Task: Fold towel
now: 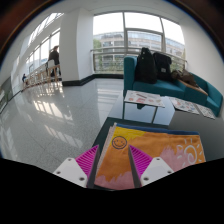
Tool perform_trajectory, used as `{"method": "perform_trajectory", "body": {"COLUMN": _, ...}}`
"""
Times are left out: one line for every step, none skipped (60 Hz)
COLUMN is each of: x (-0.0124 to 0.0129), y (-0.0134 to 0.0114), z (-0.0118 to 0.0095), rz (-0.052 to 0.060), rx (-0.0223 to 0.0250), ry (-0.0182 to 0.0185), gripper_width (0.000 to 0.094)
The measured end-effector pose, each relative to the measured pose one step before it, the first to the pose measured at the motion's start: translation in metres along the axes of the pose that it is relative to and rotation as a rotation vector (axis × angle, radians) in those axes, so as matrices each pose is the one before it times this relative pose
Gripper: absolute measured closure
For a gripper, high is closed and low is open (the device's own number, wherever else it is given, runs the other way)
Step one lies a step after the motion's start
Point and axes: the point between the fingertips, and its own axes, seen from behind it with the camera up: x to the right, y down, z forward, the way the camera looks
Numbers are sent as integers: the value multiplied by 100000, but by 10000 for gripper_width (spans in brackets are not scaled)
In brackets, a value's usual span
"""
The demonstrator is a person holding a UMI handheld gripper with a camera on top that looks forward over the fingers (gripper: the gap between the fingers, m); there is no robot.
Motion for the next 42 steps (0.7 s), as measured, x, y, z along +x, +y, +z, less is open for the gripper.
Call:
{"method": "perform_trajectory", "body": {"x": -50, "y": 196, "z": 402, "rz": 312, "rx": -1221, "ry": 238, "gripper_width": 410}}
{"method": "perform_trajectory", "body": {"x": 39, "y": 219, "z": 390, "rz": 442, "rx": -1253, "ry": 274, "gripper_width": 435}}
{"method": "perform_trajectory", "body": {"x": 79, "y": 245, "z": 325, "rz": 384, "rx": -1143, "ry": 487, "gripper_width": 454}}
{"method": "perform_trajectory", "body": {"x": 127, "y": 10, "z": 167, "rz": -124, "rx": -300, "ry": 889, "gripper_width": 463}}
{"method": "perform_trajectory", "body": {"x": 173, "y": -131, "z": 157, "rz": -1013, "rx": 1379, "ry": 926, "gripper_width": 481}}
{"method": "perform_trajectory", "body": {"x": 61, "y": -54, "z": -9, "rz": -742, "rx": 225, "ry": 683, "gripper_width": 509}}
{"method": "perform_trajectory", "body": {"x": 86, "y": 131, "z": 43, "rz": -332, "rx": -621, "ry": 662, "gripper_width": 532}}
{"method": "perform_trajectory", "body": {"x": 41, "y": -25, "z": -36, "rz": 53, "rx": -16, "ry": 582, "gripper_width": 546}}
{"method": "perform_trajectory", "body": {"x": 8, "y": -42, "z": -11, "rz": 455, "rx": 9, "ry": 347, "gripper_width": 561}}
{"method": "perform_trajectory", "body": {"x": 19, "y": 22, "z": -47, "rz": 494, "rx": -260, "ry": 198, "gripper_width": 580}}
{"method": "perform_trajectory", "body": {"x": 66, "y": -35, "z": -16, "rz": 171, "rx": 28, "ry": 368, "gripper_width": 615}}
{"method": "perform_trajectory", "body": {"x": 172, "y": 10, "z": 20, "rz": -391, "rx": 78, "ry": 784, "gripper_width": 659}}
{"method": "perform_trajectory", "body": {"x": 211, "y": 5, "z": 17, "rz": -917, "rx": 218, "ry": 973, "gripper_width": 713}}
{"method": "perform_trajectory", "body": {"x": 226, "y": -129, "z": 166, "rz": -1167, "rx": 572, "ry": 1062, "gripper_width": 771}}
{"method": "perform_trajectory", "body": {"x": 431, "y": 4, "z": 34, "rz": -697, "rx": 627, "ry": 1148, "gripper_width": 834}}
{"method": "perform_trajectory", "body": {"x": 295, "y": -38, "z": 51, "rz": -174, "rx": 605, "ry": 1251, "gripper_width": 876}}
{"method": "perform_trajectory", "body": {"x": 81, "y": -41, "z": 12, "rz": 264, "rx": 662, "ry": 569, "gripper_width": 886}}
{"method": "perform_trajectory", "body": {"x": -37, "y": -13, "z": -23, "rz": 410, "rx": 490, "ry": -119, "gripper_width": 889}}
{"method": "perform_trajectory", "body": {"x": -38, "y": -19, "z": -26, "rz": 128, "rx": 422, "ry": -148, "gripper_width": 889}}
{"method": "perform_trajectory", "body": {"x": -14, "y": -18, "z": -22, "rz": 143, "rx": 266, "ry": -137, "gripper_width": 889}}
{"method": "perform_trajectory", "body": {"x": -56, "y": -11, "z": 23, "rz": 203, "rx": 199, "ry": 55, "gripper_width": 888}}
{"method": "perform_trajectory", "body": {"x": 166, "y": -72, "z": 36, "rz": 412, "rx": -72, "ry": -401, "gripper_width": 889}}
{"method": "perform_trajectory", "body": {"x": -17, "y": -38, "z": -53, "rz": 517, "rx": -228, "ry": -515, "gripper_width": 889}}
{"method": "perform_trajectory", "body": {"x": -1, "y": -45, "z": -69, "rz": 783, "rx": -244, "ry": -818, "gripper_width": 889}}
{"method": "perform_trajectory", "body": {"x": -7, "y": -70, "z": -112, "rz": 1059, "rx": -407, "ry": -1148, "gripper_width": 889}}
{"method": "perform_trajectory", "body": {"x": 28, "y": -99, "z": -171, "rz": 1154, "rx": -531, "ry": -1321, "gripper_width": 889}}
{"method": "perform_trajectory", "body": {"x": 86, "y": -171, "z": -238, "rz": 1135, "rx": -384, "ry": -1387, "gripper_width": 889}}
{"method": "perform_trajectory", "body": {"x": -389, "y": -138, "z": -169, "rz": 1189, "rx": 282, "ry": -896, "gripper_width": 889}}
{"method": "perform_trajectory", "body": {"x": 302, "y": -376, "z": -360, "rz": 1540, "rx": 154, "ry": -1155, "gripper_width": 889}}
{"method": "perform_trajectory", "body": {"x": 303, "y": -452, "z": -393, "rz": 1700, "rx": 609, "ry": -875, "gripper_width": 889}}
{"method": "perform_trajectory", "body": {"x": 309, "y": -631, "z": -460, "rz": 1479, "rx": 860, "ry": -622, "gripper_width": 889}}
{"method": "perform_trajectory", "body": {"x": 398, "y": -698, "z": -500, "rz": 926, "rx": 1048, "ry": -399, "gripper_width": 889}}
{"method": "perform_trajectory", "body": {"x": 593, "y": -772, "z": -495, "rz": 277, "rx": 1141, "ry": -178, "gripper_width": 889}}
{"method": "perform_trajectory", "body": {"x": 309, "y": -751, "z": -494, "rz": -21, "rx": 1048, "ry": 101, "gripper_width": 890}}
{"method": "perform_trajectory", "body": {"x": 728, "y": -703, "z": -449, "rz": -175, "rx": 1028, "ry": 373, "gripper_width": 890}}
{"method": "perform_trajectory", "body": {"x": 788, "y": -632, "z": -435, "rz": 55, "rx": 839, "ry": 534, "gripper_width": 889}}
{"method": "perform_trajectory", "body": {"x": 849, "y": -563, "z": -390, "rz": 367, "rx": 671, "ry": 572, "gripper_width": 890}}
{"method": "perform_trajectory", "body": {"x": 886, "y": -507, "z": -362, "rz": 921, "rx": 612, "ry": 506, "gripper_width": 890}}
{"method": "perform_trajectory", "body": {"x": 925, "y": -464, "z": -337, "rz": 1425, "rx": 597, "ry": 399, "gripper_width": 890}}
{"method": "perform_trajectory", "body": {"x": 925, "y": -470, "z": -292, "rz": 1778, "rx": 565, "ry": 247, "gripper_width": 890}}
{"method": "perform_trajectory", "body": {"x": 592, "y": -165, "z": -611, "rz": 1837, "rx": 511, "ry": 354, "gripper_width": 890}}
{"method": "perform_trajectory", "body": {"x": 1098, "y": -534, "z": -121, "rz": 2311, "rx": -15, "ry": -35, "gripper_width": 890}}
